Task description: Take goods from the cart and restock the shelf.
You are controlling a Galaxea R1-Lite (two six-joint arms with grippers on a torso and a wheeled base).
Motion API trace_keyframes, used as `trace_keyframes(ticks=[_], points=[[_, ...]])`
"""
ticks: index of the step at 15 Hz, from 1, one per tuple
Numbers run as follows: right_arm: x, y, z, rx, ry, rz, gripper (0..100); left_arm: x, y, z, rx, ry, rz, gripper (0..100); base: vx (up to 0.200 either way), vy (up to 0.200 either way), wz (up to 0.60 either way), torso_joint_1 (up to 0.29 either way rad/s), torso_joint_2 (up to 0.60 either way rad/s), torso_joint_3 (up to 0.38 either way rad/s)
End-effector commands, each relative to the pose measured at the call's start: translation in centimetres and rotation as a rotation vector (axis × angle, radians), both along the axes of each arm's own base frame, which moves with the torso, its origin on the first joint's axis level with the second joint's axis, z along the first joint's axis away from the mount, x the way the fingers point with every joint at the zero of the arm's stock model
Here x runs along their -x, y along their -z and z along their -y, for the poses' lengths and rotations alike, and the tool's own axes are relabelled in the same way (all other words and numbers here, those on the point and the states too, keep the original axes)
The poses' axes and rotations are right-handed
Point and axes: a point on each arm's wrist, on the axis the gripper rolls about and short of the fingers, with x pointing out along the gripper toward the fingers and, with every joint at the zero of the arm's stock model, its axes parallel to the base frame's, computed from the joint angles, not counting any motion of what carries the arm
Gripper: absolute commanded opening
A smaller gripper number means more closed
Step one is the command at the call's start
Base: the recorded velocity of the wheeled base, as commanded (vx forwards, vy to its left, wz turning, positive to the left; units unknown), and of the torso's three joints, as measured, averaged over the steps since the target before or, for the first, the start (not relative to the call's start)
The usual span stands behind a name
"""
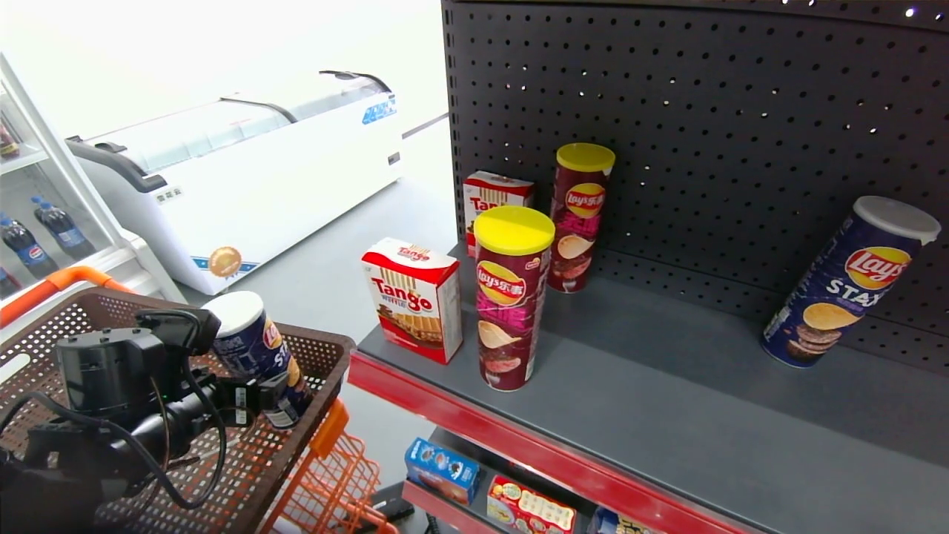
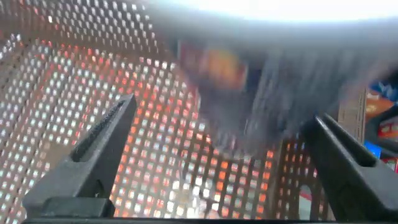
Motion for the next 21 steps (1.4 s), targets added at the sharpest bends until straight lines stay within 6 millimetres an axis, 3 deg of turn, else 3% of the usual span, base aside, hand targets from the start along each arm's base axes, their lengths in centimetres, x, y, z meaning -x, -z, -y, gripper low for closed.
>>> trace_keyframes(ticks=[1, 2, 7, 11, 15, 17, 21], points=[[0.0, 0.0, 0.0, 0.001, 0.0, -0.001, 100, -0.6, 0.2, 0.0, 0.0, 0.001, 0.009, 100, 0.0, 0.0, 0.0, 0.0, 0.0, 0.0], [0.0, 0.0, 0.0, 0.0, 0.0, -0.001, 100, -0.8, 0.1, 0.1, -0.002, 0.005, 0.023, 0, 0.0, 0.0, 0.0, 0.0, 0.0, 0.0], [0.0, 0.0, 0.0, 0.0, 0.0, -0.001, 100, -1.0, 0.3, 0.5, -0.003, 0.019, 0.018, 0, 0.0, 0.0, 0.0, 0.0, 0.0, 0.0], [0.0, 0.0, 0.0, 0.001, 0.0, -0.001, 100, -0.9, -0.9, 0.8, -0.014, 0.037, 0.097, 0, 0.0, 0.0, 0.0, 0.0, 0.0, 0.0], [0.0, 0.0, 0.0, 0.001, 0.0, -0.001, 100, 1.0, -4.9, 1.5, -0.032, 0.067, 0.245, 0, 0.0, 0.0, 0.0, 0.0, 0.0, 0.0], [0.0, 0.0, 0.0, 0.0, 0.0, -0.001, 100, 3.3, -7.1, 1.9, -0.028, 0.092, 0.296, 0, 0.0, 0.0, 0.0, 0.0, 0.0, 0.0], [0.0, 0.0, 0.0, 0.001, 0.0, -0.001, 100, 6.2, -9.6, 2.2, -0.013, 0.113, 0.356, 0, 0.0, 0.0, 0.0, 0.0, 0.0, 0.0]])
